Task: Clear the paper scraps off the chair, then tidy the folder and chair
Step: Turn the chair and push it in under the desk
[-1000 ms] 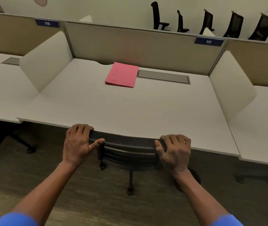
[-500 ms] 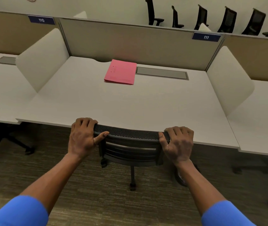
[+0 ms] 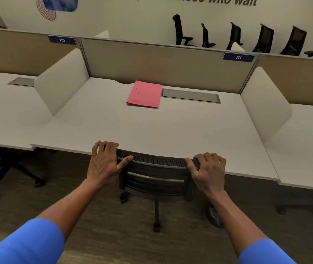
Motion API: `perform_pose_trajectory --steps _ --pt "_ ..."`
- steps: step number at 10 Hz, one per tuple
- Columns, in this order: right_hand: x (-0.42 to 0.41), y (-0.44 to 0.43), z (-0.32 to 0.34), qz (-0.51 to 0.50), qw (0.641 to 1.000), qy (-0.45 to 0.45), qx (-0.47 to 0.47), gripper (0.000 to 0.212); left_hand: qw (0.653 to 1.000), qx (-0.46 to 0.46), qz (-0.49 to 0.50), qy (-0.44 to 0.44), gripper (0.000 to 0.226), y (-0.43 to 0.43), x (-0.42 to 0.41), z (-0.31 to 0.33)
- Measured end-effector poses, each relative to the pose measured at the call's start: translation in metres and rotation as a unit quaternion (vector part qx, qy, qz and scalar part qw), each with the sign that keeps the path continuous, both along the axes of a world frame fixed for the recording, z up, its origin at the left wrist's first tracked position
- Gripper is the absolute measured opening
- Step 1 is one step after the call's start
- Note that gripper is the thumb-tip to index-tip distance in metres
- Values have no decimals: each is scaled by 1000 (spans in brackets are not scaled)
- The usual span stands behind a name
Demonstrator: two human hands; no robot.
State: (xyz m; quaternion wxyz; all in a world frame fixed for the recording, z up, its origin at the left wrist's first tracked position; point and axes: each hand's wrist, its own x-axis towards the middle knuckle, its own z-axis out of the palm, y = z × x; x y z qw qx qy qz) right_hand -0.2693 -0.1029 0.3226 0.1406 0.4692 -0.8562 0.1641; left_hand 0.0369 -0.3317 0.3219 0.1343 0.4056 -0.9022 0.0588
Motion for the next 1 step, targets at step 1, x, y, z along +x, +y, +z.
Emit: perform_pose_trajectory --steps 1 --pt "2 0 16 -1 1000 -19 -10 63 1000 -2 -1 11 91 1 -4 14"
